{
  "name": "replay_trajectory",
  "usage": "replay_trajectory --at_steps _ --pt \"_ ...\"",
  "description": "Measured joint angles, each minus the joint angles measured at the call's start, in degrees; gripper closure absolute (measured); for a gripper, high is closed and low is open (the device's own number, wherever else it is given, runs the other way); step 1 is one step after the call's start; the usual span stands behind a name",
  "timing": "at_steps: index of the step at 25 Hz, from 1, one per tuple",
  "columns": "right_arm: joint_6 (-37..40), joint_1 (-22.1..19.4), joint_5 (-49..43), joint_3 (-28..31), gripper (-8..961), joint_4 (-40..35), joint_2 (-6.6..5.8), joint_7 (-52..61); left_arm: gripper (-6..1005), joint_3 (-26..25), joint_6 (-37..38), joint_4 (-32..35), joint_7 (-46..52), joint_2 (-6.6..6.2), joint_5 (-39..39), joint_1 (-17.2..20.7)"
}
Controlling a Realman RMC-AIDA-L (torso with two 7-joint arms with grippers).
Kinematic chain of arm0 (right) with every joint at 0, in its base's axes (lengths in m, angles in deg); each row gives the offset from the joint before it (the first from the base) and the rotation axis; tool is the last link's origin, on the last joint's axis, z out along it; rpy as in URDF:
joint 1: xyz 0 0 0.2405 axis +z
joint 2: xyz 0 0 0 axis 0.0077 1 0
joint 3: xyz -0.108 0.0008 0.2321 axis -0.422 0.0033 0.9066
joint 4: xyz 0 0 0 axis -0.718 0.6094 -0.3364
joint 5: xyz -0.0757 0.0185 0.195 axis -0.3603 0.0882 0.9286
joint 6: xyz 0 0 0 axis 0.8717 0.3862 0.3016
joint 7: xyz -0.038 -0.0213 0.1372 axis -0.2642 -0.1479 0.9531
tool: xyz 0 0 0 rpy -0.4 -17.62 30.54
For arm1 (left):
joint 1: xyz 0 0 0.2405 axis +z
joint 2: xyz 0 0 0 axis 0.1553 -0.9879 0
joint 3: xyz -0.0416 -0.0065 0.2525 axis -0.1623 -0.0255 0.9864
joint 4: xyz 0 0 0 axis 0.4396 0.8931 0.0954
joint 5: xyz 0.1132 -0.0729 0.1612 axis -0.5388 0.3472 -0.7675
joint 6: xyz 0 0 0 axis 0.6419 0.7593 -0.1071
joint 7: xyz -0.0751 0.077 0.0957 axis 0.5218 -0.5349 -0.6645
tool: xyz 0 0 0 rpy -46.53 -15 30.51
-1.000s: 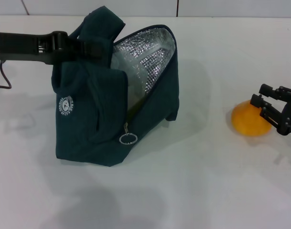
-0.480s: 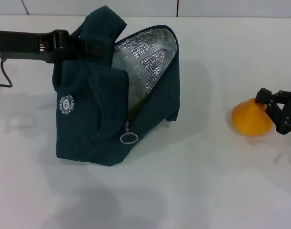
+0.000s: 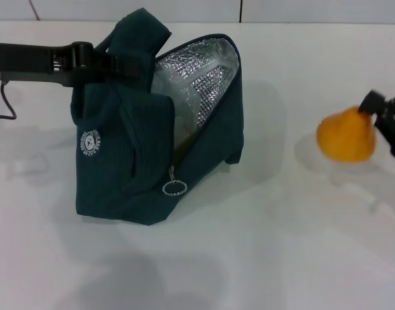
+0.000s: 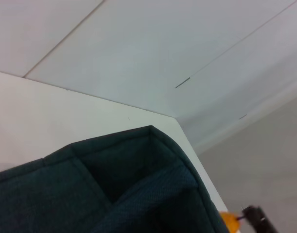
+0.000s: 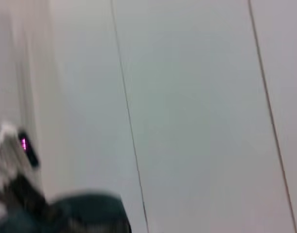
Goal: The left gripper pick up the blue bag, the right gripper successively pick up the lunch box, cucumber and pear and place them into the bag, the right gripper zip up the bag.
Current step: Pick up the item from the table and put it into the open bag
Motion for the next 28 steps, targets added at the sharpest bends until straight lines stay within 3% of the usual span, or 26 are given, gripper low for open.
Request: replay_trajectory --at_steps 5,14,15,22,28 --pt "5.7 2.9 5.4 -0.4 929 -0.1 -0.10 7.7 932 0.0 0.0 0.0 0.0 0.00 0.0 0.2" --pt "6.7 16.0 6.7 -4.2 930 0.8 0.42 18.1 932 0.1 0.0 0.0 0.0 0.15 0.0 -0.2" --pt "6.2 19.5 6.7 -6.0 930 2.3 0.51 19.1 931 0.1 0.0 0.0 0.0 0.21 0.0 -0.3" --pt "2.7 27.6 6.5 -10.5 929 7.8 0.69 20.0 931 -0.1 -0.1 0.0 -0.1 0.37 0.0 -0.3" --pt "0.0 30.2 6.1 -12.8 930 10.7 0.71 19.8 931 -0.2 -0.1 0.0 -0.3 0.47 0.0 -0.1"
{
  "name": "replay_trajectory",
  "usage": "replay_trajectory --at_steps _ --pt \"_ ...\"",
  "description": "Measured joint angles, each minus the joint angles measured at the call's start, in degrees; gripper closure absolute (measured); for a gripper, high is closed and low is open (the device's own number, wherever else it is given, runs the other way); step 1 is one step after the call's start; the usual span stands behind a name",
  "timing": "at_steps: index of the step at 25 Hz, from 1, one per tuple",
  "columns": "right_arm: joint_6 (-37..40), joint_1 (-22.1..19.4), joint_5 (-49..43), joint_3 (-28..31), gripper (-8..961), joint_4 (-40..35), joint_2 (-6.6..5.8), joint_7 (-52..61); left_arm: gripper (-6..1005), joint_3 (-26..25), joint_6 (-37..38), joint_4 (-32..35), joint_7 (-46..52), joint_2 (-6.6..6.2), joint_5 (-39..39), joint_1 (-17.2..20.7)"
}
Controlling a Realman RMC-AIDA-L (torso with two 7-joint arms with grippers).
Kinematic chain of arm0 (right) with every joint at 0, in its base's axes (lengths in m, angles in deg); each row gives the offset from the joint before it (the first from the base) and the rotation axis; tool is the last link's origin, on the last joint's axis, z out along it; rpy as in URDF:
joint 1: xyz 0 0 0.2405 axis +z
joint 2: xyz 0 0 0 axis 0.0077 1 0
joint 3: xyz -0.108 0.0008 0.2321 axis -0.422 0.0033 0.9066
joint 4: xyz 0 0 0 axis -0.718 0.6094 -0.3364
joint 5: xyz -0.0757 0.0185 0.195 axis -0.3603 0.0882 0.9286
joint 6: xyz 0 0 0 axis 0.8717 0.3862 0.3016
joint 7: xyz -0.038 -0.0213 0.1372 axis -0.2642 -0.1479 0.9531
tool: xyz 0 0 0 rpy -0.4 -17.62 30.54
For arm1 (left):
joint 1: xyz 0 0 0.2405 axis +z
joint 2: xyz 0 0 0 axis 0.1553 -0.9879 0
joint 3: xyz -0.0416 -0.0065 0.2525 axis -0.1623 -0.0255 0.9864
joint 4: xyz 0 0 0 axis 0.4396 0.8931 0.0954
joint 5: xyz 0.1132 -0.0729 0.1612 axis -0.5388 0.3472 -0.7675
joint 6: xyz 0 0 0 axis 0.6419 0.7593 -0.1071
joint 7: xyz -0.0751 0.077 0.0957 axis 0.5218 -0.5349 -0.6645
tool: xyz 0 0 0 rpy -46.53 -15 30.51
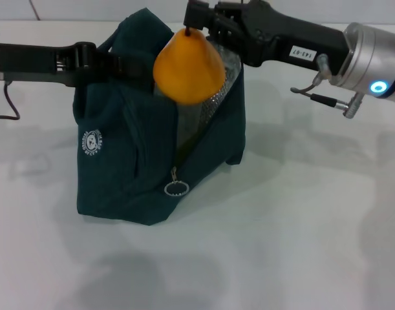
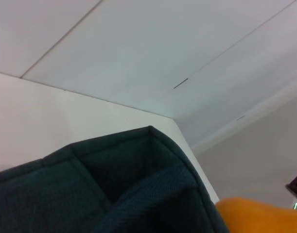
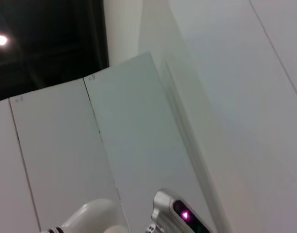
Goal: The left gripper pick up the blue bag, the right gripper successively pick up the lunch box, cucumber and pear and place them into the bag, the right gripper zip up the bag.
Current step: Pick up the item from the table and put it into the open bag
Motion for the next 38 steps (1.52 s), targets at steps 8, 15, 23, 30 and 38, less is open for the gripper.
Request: replay_trajectory --at_steps 8,15,23,30,38 --pt "-0.7 -1.6 0.0 -1.2 929 1.3 -0.01 0.0 930 0.0 -0.1 0.0 -0.1 -0.26 0.0 -0.3" --pt "-1.0 -2.6 0.0 -2.1 930 2.0 -0.01 -0.3 930 0.0 -0.3 0.0 0.0 -0.31 0.0 -0.3" --pt "-1.9 -2.0 0.0 -2.7 929 2.3 -0.01 -0.5 929 0.0 -0.2 0.0 0.0 -0.29 0.0 -0.3" --pt "-2.5 -1.4 0.1 -2.7 884 2.3 -0.01 -0.1 929 0.2 -0.1 0.0 0.0 -0.44 0.0 -0.3" --pt "-3.0 -1.2 0.4 -2.3 755 3.0 -0.01 0.0 928 0.2 0.0 0.0 0.0 -0.47 0.0 -0.2"
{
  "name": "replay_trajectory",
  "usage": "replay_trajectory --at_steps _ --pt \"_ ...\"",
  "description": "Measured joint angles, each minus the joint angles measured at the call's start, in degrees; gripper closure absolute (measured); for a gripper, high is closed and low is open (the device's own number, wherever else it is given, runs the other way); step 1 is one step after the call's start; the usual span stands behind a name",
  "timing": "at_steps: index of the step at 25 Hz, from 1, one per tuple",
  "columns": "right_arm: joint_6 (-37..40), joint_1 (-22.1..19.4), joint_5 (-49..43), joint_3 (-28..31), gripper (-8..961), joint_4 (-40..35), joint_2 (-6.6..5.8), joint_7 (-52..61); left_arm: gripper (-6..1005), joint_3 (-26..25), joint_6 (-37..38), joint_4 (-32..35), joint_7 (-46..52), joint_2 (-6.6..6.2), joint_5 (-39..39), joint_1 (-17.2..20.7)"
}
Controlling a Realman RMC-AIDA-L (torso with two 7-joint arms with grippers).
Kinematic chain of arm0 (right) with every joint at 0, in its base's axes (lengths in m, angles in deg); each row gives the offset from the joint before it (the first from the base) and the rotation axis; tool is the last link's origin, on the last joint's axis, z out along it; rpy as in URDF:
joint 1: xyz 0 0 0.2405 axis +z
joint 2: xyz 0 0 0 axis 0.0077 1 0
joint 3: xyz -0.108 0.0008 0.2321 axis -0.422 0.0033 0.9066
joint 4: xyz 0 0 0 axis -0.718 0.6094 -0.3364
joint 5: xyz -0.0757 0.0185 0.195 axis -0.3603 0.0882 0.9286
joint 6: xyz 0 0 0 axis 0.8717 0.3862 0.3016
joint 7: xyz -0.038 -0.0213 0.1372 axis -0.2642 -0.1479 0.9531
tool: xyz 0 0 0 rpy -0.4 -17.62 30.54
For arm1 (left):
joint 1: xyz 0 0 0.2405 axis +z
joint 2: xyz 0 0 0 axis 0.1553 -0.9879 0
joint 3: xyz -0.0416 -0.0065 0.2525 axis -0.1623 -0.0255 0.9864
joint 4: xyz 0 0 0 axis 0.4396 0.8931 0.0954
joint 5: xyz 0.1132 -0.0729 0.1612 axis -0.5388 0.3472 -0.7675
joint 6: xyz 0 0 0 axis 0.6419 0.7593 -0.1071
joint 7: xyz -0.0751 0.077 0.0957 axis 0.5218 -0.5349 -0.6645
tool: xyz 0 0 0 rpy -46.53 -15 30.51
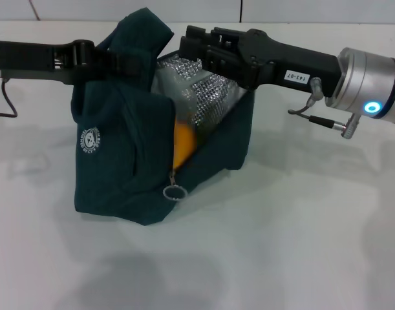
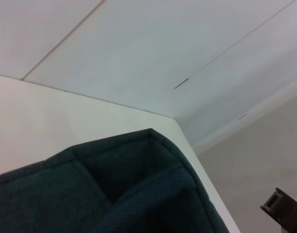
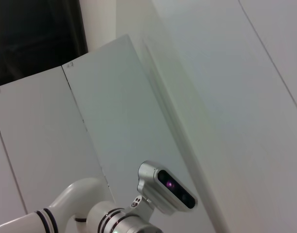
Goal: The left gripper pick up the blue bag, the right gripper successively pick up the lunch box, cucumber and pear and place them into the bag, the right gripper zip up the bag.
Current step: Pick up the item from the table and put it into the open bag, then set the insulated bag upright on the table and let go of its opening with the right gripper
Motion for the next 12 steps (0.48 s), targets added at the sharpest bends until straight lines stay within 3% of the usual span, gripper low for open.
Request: replay_trajectory --at_steps 6,12 --pt "0.5 -1.8 1.7 0.3 644 -0.4 0.01 0.4 928 -0.1 0.0 0.0 0.1 0.00 0.0 0.1" --pt "0.3 -11.6 7.5 0.3 542 -4.2 -0.19 8.2 927 -0.2 0.0 0.0 0.0 0.01 0.0 0.3"
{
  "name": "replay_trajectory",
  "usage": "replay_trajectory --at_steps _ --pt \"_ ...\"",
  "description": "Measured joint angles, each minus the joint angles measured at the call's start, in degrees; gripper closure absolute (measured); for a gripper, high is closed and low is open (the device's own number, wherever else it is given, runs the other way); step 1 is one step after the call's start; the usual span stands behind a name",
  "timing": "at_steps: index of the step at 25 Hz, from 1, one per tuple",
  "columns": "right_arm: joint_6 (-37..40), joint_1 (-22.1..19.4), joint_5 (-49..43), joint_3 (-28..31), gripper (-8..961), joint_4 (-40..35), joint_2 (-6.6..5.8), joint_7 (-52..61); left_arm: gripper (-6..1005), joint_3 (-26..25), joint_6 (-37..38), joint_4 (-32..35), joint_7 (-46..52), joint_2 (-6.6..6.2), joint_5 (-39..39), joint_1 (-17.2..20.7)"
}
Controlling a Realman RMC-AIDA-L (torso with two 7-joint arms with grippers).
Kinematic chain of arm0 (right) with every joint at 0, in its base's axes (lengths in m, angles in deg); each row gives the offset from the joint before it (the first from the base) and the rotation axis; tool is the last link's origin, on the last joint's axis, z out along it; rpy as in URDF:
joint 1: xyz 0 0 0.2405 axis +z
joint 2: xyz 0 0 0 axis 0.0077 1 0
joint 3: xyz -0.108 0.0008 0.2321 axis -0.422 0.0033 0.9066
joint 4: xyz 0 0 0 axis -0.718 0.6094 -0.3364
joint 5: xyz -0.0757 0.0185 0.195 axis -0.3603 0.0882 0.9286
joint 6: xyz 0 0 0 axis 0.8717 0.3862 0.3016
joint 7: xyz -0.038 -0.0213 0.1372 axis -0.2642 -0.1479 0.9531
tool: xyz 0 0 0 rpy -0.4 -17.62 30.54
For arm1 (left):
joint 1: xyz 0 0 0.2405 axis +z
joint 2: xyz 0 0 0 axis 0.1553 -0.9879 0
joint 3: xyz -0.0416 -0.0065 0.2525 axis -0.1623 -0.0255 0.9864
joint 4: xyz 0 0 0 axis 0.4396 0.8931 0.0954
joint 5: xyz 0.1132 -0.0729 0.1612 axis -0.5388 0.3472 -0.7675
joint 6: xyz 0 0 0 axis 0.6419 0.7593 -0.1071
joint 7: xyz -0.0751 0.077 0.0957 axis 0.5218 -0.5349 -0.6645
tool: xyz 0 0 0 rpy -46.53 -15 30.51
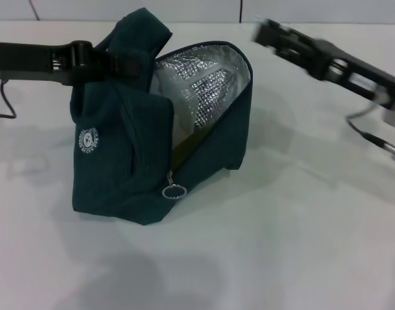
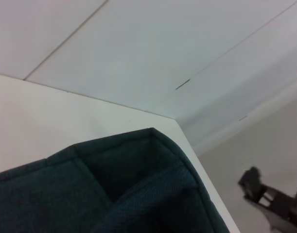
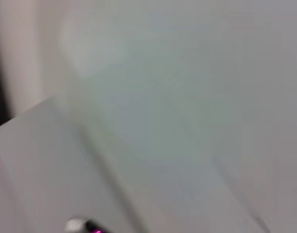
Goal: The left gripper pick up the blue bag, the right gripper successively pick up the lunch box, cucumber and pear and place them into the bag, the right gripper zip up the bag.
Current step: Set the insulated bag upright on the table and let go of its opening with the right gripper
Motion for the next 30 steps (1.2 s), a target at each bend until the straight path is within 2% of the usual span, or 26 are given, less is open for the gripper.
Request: replay_trajectory --at_steps 2,5,9,10,16,18,25,30 --pt "-0.4 -3.4 0.6 0.0 510 -1.2 -0.13 3.8 927 0.0 0.0 0.0 0.0 0.00 0.0 0.0" --pt "-3.4 -7.1 1.1 -0.1 403 -2.2 -0.22 11.0 927 0.1 0.2 0.0 0.0 0.00 0.5 0.1" --pt "-8.8 -8.0 0.5 -1.7 262 -2.3 -0.10 19.3 927 0.3 0.6 0.0 0.0 0.05 0.8 0.1" --pt "-9.3 -7.7 0.3 -2.2 228 -2.0 -0.04 20.2 927 0.3 0.6 0.0 0.0 0.08 0.8 0.1" --pt "-10.9 -4.5 0.3 -4.1 227 0.1 0.18 23.2 926 0.3 0.6 0.0 -0.1 0.25 0.9 -0.1" --pt "-12.5 -1.3 0.3 -4.5 228 2.6 0.19 24.0 926 0.4 0.6 0.0 -0.1 0.26 0.9 -0.1" --pt "-16.3 3.1 -0.8 -5.9 233 4.7 0.19 24.2 926 0.4 0.6 0.0 -0.4 0.34 0.9 0.0" --pt "-17.5 4.3 -3.9 -7.1 237 4.4 0.19 24.1 925 0.3 0.6 0.0 -0.5 0.37 0.9 0.0"
